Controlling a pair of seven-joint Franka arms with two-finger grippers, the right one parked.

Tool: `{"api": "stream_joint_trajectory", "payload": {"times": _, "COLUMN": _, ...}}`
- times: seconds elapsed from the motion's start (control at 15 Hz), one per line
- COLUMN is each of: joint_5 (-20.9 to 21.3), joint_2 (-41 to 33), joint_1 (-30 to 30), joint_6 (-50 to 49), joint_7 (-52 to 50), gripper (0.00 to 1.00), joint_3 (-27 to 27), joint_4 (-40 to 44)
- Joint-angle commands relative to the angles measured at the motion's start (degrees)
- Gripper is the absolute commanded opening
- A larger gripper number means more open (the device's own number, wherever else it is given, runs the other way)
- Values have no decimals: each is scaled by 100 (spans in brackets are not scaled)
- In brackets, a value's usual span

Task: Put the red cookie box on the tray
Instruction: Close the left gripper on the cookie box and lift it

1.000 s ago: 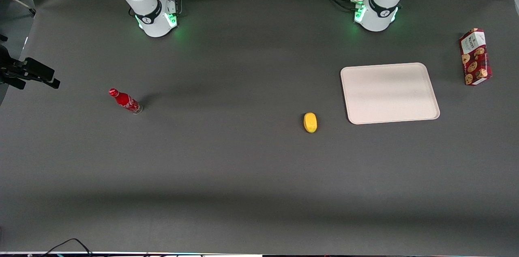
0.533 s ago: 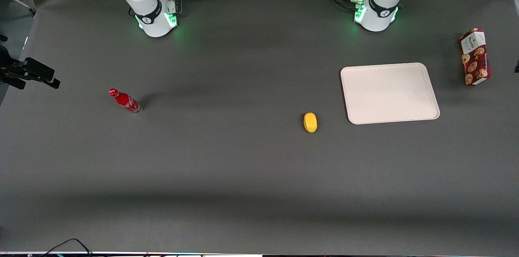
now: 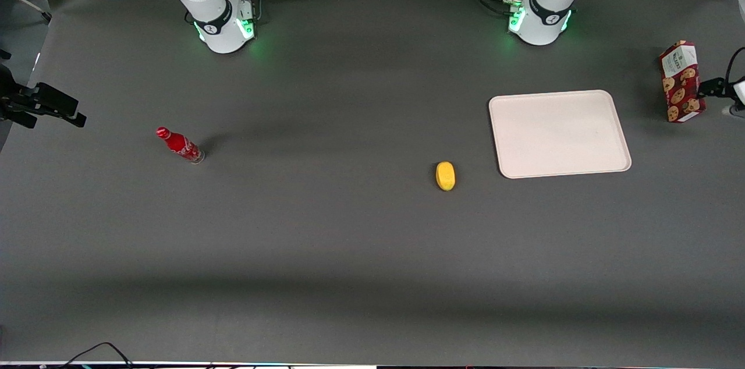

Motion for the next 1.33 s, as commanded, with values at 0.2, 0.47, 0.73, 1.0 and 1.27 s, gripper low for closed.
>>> {"api": "stream_joint_trajectory", "payload": {"times": 0.2, "joint_5": -514, "joint_2": -95, "joint_1": 28, "joint_6": 1102, "joint_7": 646, "gripper": 100, "joint_3": 248, "joint_4": -1059}}
{"api": "stream_joint_trajectory", "payload": {"times": 0.47, "joint_5": -717, "joint_2": -16, "joint_1": 63, "joint_6": 1235, "joint_7": 699, "gripper": 0, "joint_3": 248, "joint_4": -1078}}
{"api": "stream_joint_trajectory", "payload": {"times": 0.73, "joint_5": -832, "joint_2": 20, "joint_1": 81, "joint_6": 1244, "joint_7": 699, "gripper": 0, "joint_3": 248, "joint_4": -1025}}
{"api": "stream_joint_trajectory", "payload": {"times": 1.0, "joint_5": -901, "joint_2": -33, "joint_1": 37, "joint_6": 799, "joint_7": 655, "gripper": 0, "joint_3": 239, "joint_4": -657}}
{"api": "stream_joint_trajectory", "payload": {"times": 1.27, "joint_5": -937, "joint_2": -59, "joint_1": 2, "joint_6": -642, "joint_7": 489, "gripper": 0, "joint_3": 178, "joint_4": 624}}
